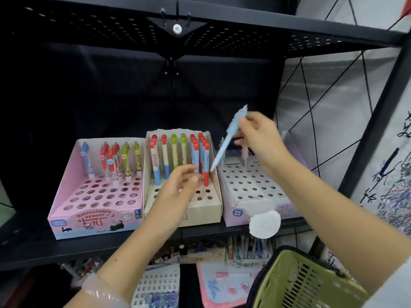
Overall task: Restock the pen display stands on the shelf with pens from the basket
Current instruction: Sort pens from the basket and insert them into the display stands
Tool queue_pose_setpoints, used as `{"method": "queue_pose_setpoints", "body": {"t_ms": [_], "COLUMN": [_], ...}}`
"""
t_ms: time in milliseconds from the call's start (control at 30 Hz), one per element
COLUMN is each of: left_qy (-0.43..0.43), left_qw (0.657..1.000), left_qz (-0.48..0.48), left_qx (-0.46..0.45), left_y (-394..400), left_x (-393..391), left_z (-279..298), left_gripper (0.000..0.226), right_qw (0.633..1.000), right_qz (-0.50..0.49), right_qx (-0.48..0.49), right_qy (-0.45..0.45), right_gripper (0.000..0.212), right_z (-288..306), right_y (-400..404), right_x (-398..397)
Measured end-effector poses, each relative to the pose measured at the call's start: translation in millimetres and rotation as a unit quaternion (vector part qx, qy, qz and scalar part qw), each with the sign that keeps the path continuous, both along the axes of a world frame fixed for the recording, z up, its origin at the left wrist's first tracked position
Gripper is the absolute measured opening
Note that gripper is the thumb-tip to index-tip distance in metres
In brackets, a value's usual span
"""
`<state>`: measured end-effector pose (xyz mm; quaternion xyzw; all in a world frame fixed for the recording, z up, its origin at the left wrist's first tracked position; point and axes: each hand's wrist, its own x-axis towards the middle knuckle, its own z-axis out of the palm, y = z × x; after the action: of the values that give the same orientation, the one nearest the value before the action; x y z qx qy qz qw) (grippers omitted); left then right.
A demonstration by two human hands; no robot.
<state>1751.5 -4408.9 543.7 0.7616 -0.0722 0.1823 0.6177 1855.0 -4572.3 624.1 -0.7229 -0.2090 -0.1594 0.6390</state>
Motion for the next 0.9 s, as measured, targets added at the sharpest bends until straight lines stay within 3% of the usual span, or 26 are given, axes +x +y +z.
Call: {"method": "queue_pose_setpoints", "body": {"t_ms": [100,200,467,900], "left_qy": [0.003,0.007,0.026,0.03], "left_qw": [0.998,0.995,0.987,0.991], "left_qz": [0.009,0.013,0.005,-0.005], "left_qx": [0.064,0.095,0.156,0.126], "left_y": [16,22,29,25], "left_x": [0,4,7,9], "left_z": [0,-2,-7,-13], "left_gripper": [0.02,0.021,0.021,0.027], "right_qw": [0.988,0.969,0.955,0.923], "right_qz": [-0.126,-0.178,-0.161,-0.117], "right_qx": [-0.065,-0.159,-0.24,-0.367], "right_qy": [-0.064,-0.068,-0.067,0.006], "right_gripper": [0.022,0.023,0.024,0.024], "right_z": [3,-8,-31,-45], "right_y": [-17,-19,-8,3], "right_x": [30,53,78,90]}}
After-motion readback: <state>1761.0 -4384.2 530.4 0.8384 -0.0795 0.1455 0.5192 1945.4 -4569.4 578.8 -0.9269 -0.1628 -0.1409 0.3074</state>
